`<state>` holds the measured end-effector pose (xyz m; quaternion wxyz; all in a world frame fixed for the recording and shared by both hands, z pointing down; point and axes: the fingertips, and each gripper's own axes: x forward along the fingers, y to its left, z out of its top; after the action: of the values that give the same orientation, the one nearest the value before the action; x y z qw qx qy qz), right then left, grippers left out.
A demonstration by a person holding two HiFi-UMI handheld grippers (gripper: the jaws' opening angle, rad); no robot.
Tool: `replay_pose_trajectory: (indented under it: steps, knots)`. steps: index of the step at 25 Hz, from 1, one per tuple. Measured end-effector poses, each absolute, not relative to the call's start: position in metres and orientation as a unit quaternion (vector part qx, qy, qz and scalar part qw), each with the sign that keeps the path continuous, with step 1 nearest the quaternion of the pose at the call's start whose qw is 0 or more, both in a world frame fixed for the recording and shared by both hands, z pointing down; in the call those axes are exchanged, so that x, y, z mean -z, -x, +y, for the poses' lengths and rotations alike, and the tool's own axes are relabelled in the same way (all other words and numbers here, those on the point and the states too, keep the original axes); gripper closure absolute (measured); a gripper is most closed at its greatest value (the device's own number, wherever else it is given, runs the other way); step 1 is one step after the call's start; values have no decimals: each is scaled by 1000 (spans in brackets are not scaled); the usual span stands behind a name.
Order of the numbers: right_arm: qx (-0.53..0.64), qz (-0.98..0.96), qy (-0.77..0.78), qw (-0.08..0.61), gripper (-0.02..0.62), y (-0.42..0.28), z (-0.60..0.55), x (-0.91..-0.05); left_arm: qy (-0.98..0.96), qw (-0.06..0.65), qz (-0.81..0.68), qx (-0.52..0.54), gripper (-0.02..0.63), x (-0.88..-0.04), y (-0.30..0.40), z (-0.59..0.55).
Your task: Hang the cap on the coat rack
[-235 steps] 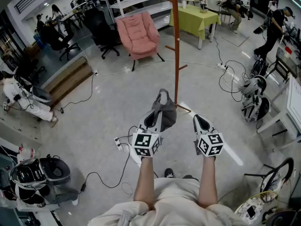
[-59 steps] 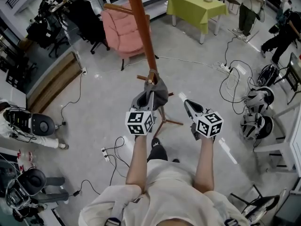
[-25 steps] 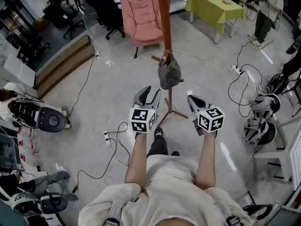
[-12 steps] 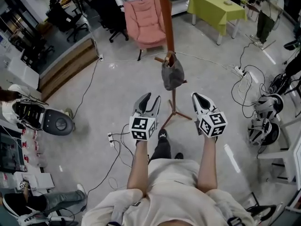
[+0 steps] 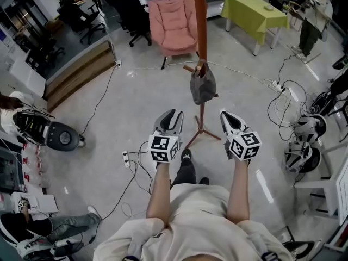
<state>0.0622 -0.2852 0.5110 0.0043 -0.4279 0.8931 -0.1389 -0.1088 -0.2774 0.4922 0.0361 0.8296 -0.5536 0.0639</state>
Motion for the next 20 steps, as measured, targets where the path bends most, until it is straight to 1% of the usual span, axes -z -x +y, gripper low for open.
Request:
replay_pose_trajectory:
  steps: [7,9,13,18,20]
  knots:
    - [151,892,426,-6,594,-65,-281,-522,-828,45,-556,-64,548,-501,108,-273]
    - [154,893,423,-4,594,-65,-281,-524,-826,51,-557,-64,552,-504,109,-274]
    - [153,893,423,-19,594,-65,-279,-535,-829,51,-554,-61,597,-509,107,-274]
    - [121,894,425,-74,594,-66,-264,-548,-834,52,-548,-42,600,-502,106,-271]
    - [129,886,440,-73,594,-72,-260,-551,-837,52,-544,-34,600,-498,105,-268]
